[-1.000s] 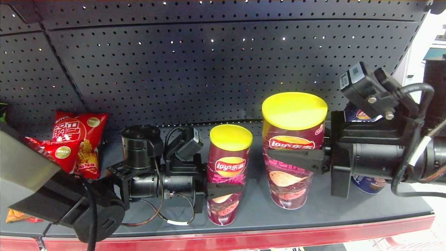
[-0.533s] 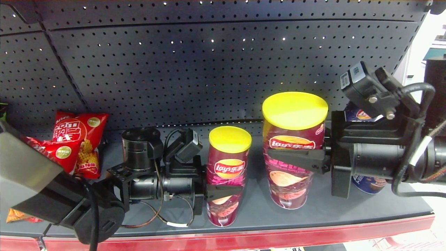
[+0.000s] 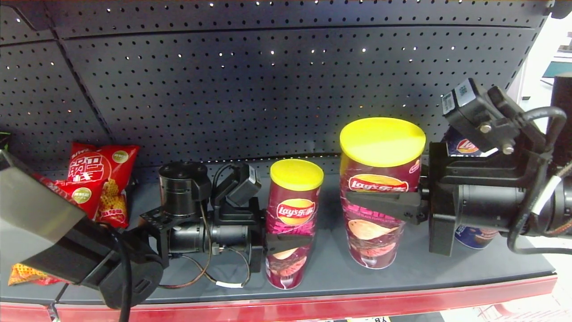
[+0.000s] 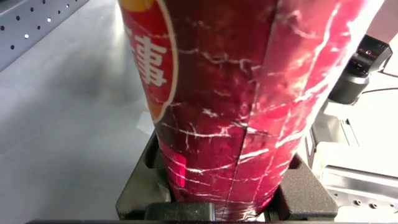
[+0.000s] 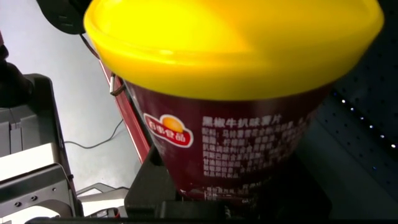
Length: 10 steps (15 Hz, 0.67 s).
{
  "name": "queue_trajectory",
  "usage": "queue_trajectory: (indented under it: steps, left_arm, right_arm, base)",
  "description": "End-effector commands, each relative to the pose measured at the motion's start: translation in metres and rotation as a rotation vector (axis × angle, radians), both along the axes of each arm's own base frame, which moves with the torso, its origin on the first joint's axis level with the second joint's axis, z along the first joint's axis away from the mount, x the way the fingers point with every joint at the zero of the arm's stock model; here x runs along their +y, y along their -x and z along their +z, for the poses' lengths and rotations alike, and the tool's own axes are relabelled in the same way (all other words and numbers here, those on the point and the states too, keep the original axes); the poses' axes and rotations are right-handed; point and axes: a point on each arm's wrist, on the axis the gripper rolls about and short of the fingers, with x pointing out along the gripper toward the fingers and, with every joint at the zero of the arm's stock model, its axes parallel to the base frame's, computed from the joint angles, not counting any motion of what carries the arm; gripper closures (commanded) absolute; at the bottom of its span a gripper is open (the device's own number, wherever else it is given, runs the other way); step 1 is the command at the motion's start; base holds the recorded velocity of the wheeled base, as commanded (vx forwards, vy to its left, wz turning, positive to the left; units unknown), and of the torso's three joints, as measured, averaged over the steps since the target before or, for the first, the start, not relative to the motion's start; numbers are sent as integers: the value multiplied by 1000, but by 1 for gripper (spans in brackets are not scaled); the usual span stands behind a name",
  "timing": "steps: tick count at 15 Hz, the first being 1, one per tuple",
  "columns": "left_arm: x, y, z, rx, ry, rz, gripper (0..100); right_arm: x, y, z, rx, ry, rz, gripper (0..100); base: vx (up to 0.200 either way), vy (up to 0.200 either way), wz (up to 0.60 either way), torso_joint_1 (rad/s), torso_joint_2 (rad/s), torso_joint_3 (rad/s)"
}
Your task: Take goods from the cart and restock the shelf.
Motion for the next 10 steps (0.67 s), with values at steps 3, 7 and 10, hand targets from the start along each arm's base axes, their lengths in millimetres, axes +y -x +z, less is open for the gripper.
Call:
queue_trajectory:
  steps: [3, 7, 10]
  left_arm:
    - [1, -3, 2, -12, 6, 7, 100]
    - [-1, -5, 3, -16, 9, 5, 100]
    - [0, -3, -2, 0, -1, 5, 100]
  right_arm:
    - [0, 0, 0, 0, 1, -1, 100]
    - [-1, 1, 0, -1, 0, -1, 100]
    - [-1, 1, 0, -2, -1, -1, 100]
  base:
    - [0, 0, 0, 0, 0, 0]
    - [0, 0, 0, 0, 0, 0]
    - [0, 0, 0, 0, 0, 0]
